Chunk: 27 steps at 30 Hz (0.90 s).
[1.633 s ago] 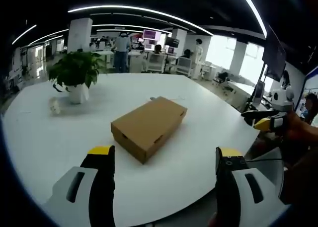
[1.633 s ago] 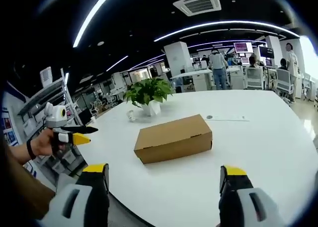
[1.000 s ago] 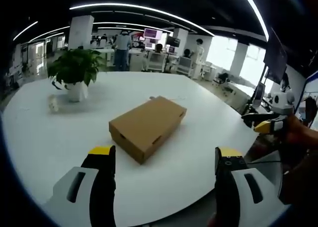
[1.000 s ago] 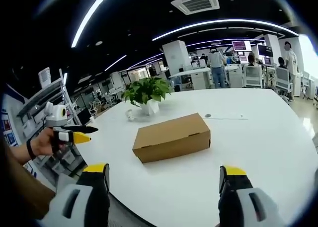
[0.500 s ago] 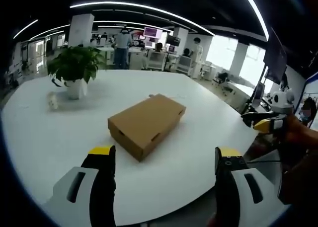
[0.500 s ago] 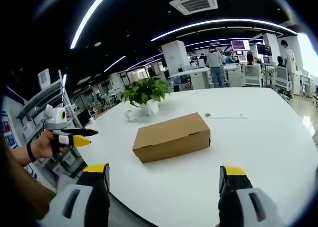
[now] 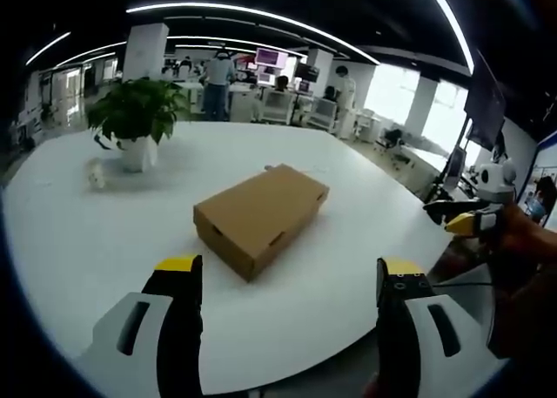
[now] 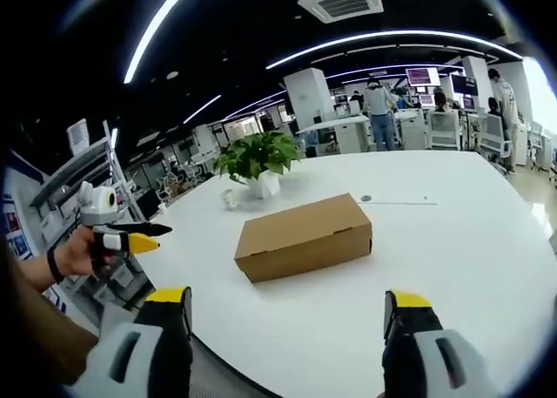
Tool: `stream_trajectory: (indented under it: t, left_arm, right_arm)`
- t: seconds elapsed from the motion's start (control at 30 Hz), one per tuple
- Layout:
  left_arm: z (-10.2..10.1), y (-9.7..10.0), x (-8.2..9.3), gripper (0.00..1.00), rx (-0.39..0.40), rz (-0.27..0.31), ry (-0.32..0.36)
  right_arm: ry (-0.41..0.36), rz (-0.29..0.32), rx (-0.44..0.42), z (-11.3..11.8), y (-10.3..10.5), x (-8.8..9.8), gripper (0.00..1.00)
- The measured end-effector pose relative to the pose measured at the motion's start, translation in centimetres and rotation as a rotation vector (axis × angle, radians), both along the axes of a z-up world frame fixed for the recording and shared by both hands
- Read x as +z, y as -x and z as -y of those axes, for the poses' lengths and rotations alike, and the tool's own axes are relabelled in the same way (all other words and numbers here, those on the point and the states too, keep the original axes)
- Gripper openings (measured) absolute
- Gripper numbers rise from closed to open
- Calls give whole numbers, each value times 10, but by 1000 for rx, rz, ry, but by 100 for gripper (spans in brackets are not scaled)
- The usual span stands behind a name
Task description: Operate the shoe box by opening the lid, removing the specified soft item, and placing it in the target area until the item is outside and the box remains undamaged.
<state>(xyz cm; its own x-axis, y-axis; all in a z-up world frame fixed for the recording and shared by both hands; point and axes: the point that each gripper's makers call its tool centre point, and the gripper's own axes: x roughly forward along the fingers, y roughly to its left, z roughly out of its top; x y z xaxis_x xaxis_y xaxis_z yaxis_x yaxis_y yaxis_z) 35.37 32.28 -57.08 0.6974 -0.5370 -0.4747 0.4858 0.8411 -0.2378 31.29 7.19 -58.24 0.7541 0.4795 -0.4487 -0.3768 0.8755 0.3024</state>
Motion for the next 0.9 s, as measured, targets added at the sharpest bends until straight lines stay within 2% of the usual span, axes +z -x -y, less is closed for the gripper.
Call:
stream_trajectory:
  t: [0.4, 0.7, 0.8, 0.9]
  left_arm:
    - [1, -3, -3, 81, 5, -11, 5]
    - [13, -10, -11, 81, 15, -29, 16]
    - [16, -13, -11, 80, 19, -30, 21]
    - [19, -16, -12, 80, 18, -30, 17]
  right_arm:
    - [-18, -11, 7, 0, -9, -5, 91]
    - [-114, -19, -17, 6, -37, -5, 91]
    - [-122, -16, -10, 6, -46, -4, 90]
    - [-96, -32, 19, 4, -52, -9, 90]
